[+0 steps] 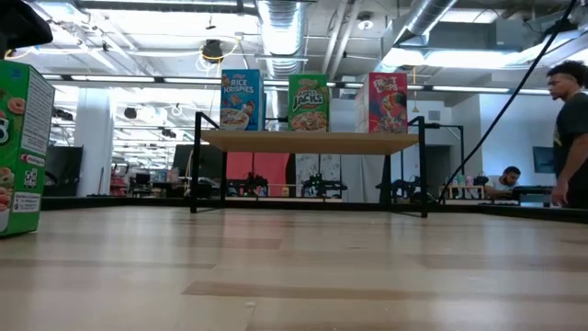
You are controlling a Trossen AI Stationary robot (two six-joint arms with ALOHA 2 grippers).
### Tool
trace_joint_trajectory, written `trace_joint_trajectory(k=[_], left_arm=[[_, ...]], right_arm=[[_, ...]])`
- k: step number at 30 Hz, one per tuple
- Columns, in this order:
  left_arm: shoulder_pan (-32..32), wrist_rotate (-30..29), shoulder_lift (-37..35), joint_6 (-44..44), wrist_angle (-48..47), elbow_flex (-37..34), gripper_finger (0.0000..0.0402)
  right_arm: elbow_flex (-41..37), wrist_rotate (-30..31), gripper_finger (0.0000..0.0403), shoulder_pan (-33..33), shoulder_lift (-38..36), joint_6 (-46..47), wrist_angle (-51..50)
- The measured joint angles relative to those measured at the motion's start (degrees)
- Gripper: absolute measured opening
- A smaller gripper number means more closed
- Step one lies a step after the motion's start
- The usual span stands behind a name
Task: Stack cereal on shelf
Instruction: Put the green cereal box on the shelf aligned with the other green cereal boxes
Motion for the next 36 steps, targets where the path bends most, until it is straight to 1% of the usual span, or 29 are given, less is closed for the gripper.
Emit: trace_joint_trajectory(k=[6,13,21,23,27,30,32,36], left_arm=[[0.00,0.00,0.00,0.00,0.09,0.00,0.0143],[0.00,-0.99,0.00,0.13,0.70,-0.02,0.0140],[1.18,-2.14,0.00,3.14,3.41,-0.02,0.0140],[1.94,-2.24,0.00,4.64,3.96,-0.02,0.0140],[3.90,-2.21,0.00,8.11,4.96,-0.02,0.0140],[5.47,-2.11,0.00,11.10,5.46,-0.02,0.0140],[6.60,-2.09,0.00,13.30,6.50,-0.02,0.0140],[8.96,-1.30,0.00,18.02,8.90,-0.02,0.0140]], right_arm=[[0.00,0.00,0.0281,0.00,0.01,-0.01,0.00],[0.00,0.00,0.0281,-0.41,0.01,-0.39,0.00],[0.00,-0.15,0.0281,-2.22,0.01,-0.51,0.00],[0.00,-0.63,0.0281,-2.84,0.01,-0.52,0.01],[0.00,-5.05,0.0281,-4.09,0.01,-0.65,0.02],[0.00,-7.29,0.0281,-4.72,0.01,-0.69,0.02],[0.00,-7.61,0.0281,-4.72,0.01,-1.36,0.02],[0.00,-7.66,0.0282,-4.22,0.01,-5.68,0.06]])
